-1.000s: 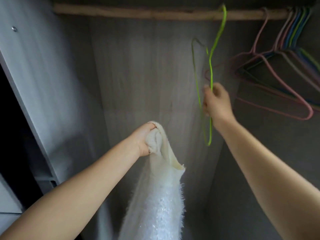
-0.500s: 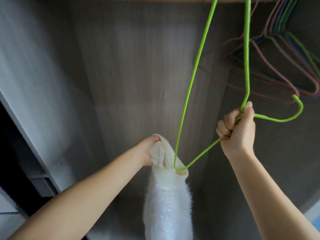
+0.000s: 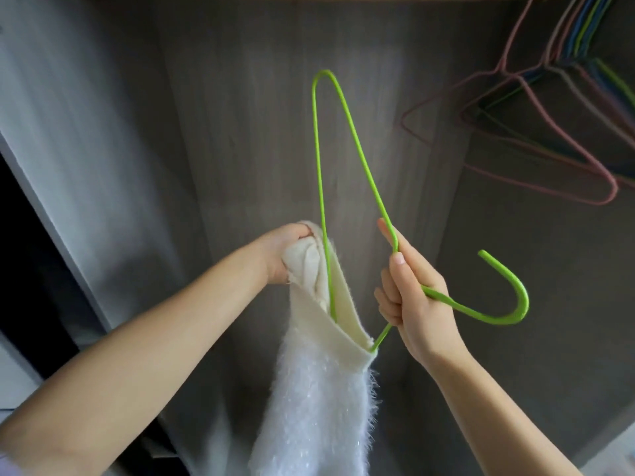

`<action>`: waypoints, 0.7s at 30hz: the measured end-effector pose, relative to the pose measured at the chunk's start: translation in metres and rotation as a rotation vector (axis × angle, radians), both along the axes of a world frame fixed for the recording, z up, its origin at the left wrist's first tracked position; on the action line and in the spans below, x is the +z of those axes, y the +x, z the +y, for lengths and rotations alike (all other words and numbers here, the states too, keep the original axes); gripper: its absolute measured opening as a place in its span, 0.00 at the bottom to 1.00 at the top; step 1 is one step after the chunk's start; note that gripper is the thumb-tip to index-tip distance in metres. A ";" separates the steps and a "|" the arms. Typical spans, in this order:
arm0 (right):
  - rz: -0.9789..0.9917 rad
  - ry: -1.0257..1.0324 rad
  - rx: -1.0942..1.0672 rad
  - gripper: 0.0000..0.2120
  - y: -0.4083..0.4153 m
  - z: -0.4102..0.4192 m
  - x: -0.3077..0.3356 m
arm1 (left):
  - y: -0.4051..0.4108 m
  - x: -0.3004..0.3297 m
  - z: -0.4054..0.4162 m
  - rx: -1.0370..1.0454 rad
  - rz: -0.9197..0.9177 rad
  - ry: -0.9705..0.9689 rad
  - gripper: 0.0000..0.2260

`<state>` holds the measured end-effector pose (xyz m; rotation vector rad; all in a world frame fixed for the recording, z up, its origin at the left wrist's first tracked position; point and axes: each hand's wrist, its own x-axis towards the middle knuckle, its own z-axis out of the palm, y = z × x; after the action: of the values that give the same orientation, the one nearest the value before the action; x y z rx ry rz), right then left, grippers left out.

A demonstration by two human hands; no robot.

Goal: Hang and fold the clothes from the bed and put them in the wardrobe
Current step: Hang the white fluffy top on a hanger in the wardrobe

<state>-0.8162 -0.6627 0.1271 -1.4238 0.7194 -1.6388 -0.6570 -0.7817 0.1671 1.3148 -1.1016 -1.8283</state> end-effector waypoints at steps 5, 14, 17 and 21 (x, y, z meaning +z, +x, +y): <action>-0.114 -0.030 0.059 0.15 0.022 -0.007 0.011 | 0.008 0.028 -0.007 -0.044 0.023 -0.101 0.24; 0.484 0.498 0.151 0.15 0.006 -0.011 -0.006 | 0.068 -0.016 -0.046 0.364 -0.092 -0.084 0.17; 0.775 0.566 0.101 0.15 0.008 -0.008 -0.021 | 0.060 -0.055 -0.051 0.531 -0.100 -0.089 0.15; 0.890 0.681 0.110 0.14 0.004 -0.003 -0.037 | 0.052 -0.092 -0.054 0.647 -0.406 -0.277 0.12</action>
<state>-0.8127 -0.6655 0.0904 -1.5737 1.4809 -0.4915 -0.6053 -0.8356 0.0753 1.6618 -0.9273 -0.9322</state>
